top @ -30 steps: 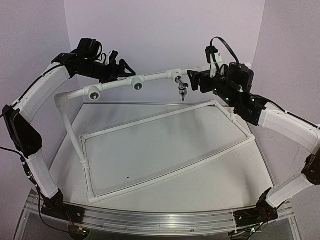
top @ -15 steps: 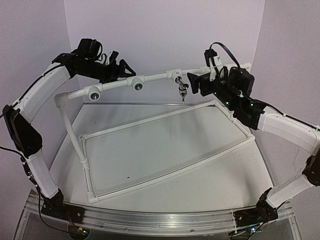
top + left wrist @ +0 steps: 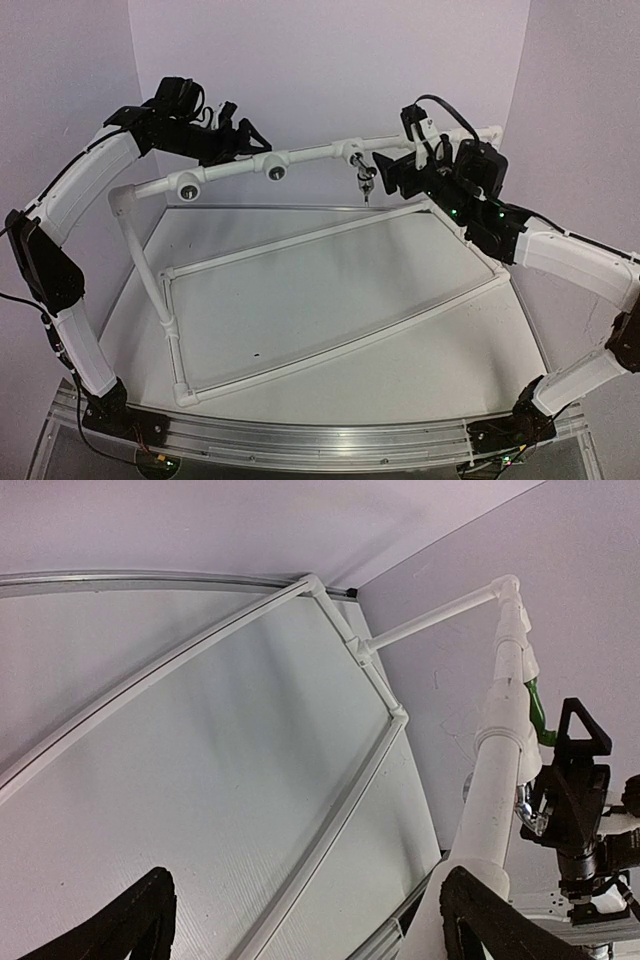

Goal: Install the water faucets

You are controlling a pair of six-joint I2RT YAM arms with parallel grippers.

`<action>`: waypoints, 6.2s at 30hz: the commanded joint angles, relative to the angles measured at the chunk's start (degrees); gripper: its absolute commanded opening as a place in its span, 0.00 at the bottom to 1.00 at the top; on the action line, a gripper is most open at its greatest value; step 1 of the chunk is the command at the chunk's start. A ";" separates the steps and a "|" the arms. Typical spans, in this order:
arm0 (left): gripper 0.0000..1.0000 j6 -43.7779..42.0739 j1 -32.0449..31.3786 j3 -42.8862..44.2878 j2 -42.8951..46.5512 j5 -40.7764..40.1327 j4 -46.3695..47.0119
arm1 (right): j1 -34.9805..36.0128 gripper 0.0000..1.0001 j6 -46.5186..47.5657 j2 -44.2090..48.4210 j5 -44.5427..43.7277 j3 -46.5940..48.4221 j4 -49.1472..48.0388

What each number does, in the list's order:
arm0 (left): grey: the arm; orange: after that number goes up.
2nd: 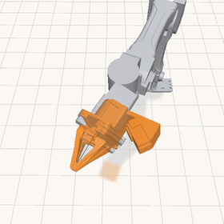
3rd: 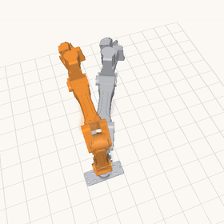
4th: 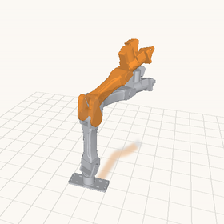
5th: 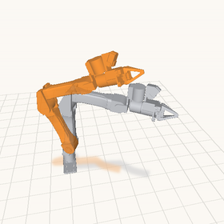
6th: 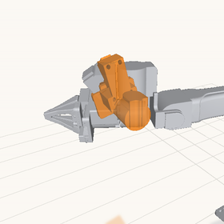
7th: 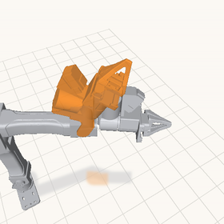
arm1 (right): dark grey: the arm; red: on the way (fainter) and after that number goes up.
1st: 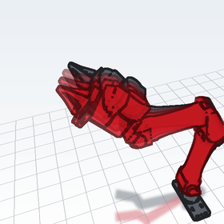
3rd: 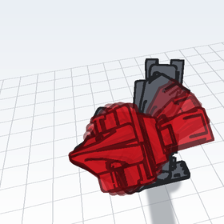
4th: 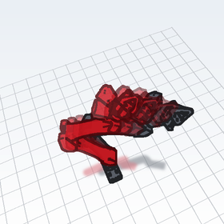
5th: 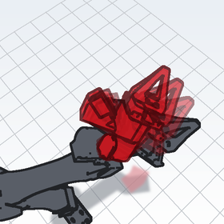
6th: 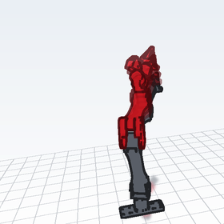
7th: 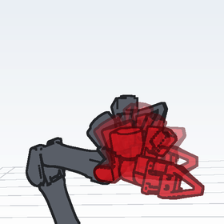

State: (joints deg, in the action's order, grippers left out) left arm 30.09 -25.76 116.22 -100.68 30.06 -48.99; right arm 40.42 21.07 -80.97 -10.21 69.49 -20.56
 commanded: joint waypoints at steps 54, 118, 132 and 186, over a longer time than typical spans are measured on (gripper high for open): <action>0.90 -0.06 -0.26 -1.98 1.79 0.36 0.81 | 6.23 0.04 -6.63 -2.45 0.79 -7.24 -7.62; 0.90 -0.03 0.36 -2.32 1.46 0.82 1.71 | 9.28 0.07 -7.30 -5.54 -14.52 6.10 -8.97; 0.90 -0.04 0.71 -2.17 1.13 1.24 1.64 | 3.93 0.13 -11.20 -0.51 -5.61 4.35 2.05; 0.90 0.06 0.71 -4.23 2.83 0.28 2.68 | 13.15 0.19 -10.36 -7.05 -3.71 0.43 -12.04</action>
State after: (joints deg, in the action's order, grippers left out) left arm 31.17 -24.99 112.73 -99.42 29.91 -45.50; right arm 52.97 11.91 -87.03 -12.85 65.66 -29.12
